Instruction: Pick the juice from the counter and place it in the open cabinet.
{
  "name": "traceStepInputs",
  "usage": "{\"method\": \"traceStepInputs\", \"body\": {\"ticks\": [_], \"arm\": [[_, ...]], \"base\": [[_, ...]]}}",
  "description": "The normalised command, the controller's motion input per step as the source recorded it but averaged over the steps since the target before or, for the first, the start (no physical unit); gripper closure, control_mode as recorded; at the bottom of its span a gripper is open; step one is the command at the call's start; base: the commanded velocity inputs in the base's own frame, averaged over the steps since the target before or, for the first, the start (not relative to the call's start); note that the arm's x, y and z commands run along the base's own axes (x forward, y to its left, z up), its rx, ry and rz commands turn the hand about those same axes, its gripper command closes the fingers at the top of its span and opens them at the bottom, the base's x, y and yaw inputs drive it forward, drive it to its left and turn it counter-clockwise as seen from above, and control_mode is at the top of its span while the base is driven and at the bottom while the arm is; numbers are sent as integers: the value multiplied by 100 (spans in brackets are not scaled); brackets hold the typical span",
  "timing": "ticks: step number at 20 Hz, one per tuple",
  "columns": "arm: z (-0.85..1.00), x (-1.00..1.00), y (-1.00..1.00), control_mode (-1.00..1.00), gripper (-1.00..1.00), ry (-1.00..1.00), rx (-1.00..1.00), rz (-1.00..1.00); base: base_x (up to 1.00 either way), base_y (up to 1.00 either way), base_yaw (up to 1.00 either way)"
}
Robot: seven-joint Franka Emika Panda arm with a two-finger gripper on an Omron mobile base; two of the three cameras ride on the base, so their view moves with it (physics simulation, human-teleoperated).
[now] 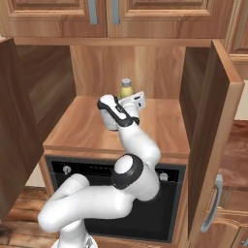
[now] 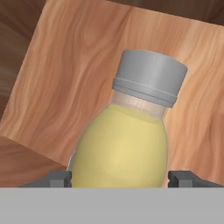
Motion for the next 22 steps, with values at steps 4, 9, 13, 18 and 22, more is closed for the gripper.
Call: {"method": "traceStepInputs", "body": {"ticks": [4, 9, 13, 18, 22], "arm": [[-1, 2, 8, -100, 100, 0, 0, 0], [0, 3, 0, -100, 100, 1, 0, 0], [0, 1, 0, -100, 100, 0, 0, 0], [0, 0, 0, -100, -100, 0, 0, 0], [0, 0, 0, -100, -100, 0, 0, 0]], "base": [[0, 0, 0], [0, 0, 0], [0, 0, 0], [0, 0, 0], [0, 0, 0]]}}
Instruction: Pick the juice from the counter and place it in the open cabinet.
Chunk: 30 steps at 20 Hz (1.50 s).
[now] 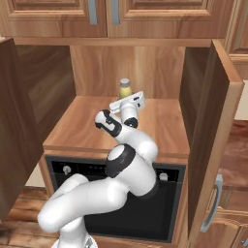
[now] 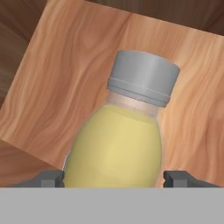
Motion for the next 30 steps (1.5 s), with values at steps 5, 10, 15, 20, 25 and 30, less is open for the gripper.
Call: {"method": "traceStepInputs", "body": {"ticks": [5, 10, 15, 20, 25, 30], "arm": [[0, 0, 0, -100, -100, 0, 0, 0], [0, 0, 0, -100, -100, 0, 0, 0], [0, -2, 0, -100, -100, 0, 0, 0], [0, -21, -8, -100, -100, 0, 0, 0], [2, -42, -16, -100, -100, 0, 0, 0], [10, -62, -15, -100, -100, 0, 0, 0]], "base": [[0, 0, 0], [0, 0, 0], [0, 0, 0], [0, 0, 0], [0, 0, 0], [0, 0, 0]]}}
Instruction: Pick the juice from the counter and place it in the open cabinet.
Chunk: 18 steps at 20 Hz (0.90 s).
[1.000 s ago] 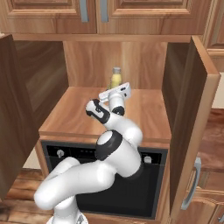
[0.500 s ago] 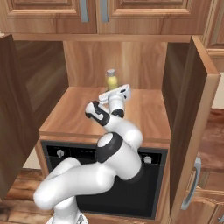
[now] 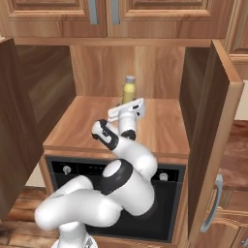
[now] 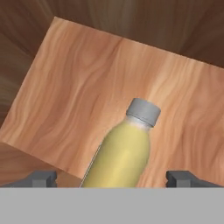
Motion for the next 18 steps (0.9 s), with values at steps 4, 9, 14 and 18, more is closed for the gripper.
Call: {"method": "traceStepInputs", "body": {"ticks": [4, 9, 14, 18], "arm": [[24, -64, -9, -100, -100, 5, 0, 0], [44, -48, -4, -100, -100, 14, 0, -2], [54, -60, -6, -100, -100, 24, 0, -3], [42, -69, -1, -100, -100, 27, 0, -5]], "base": [[0, 0, 0], [0, 0, 0], [0, 0, 0], [0, 0, 0]]}}
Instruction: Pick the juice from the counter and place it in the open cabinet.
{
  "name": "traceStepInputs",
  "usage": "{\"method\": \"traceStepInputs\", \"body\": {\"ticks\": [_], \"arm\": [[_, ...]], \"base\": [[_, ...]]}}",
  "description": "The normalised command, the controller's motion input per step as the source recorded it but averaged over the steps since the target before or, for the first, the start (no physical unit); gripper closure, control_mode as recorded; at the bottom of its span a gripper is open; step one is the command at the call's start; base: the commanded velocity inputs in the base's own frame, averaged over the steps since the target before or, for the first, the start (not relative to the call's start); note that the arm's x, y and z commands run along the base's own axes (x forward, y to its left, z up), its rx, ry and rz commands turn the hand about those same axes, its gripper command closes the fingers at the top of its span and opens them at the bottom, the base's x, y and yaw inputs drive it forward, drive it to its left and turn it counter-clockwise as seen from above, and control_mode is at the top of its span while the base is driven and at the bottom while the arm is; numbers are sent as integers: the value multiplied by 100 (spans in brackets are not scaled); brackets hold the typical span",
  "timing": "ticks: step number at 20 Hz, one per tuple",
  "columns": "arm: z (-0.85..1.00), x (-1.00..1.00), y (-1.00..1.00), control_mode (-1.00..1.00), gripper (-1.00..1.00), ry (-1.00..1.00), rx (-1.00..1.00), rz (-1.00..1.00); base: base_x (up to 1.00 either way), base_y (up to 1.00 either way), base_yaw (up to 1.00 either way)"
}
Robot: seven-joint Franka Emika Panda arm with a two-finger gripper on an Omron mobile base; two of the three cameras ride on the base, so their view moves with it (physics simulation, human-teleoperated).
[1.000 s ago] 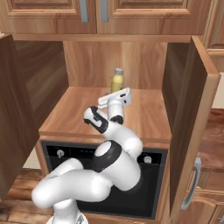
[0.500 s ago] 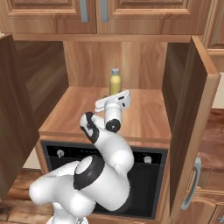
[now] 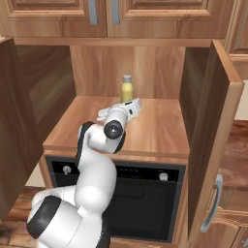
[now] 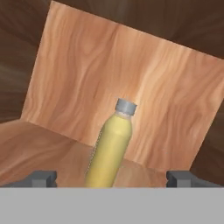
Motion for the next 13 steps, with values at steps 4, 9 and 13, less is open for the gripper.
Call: {"method": "traceStepInputs", "body": {"ticks": [4, 9, 13], "arm": [[32, -81, 0, -100, -100, 29, 0, -4], [21, -86, -2, -100, -100, 25, 0, -3], [16, -91, -15, -100, -100, 13, 4, -3]], "base": [[0, 0, 0], [0, 0, 0], [0, 0, 0]]}}
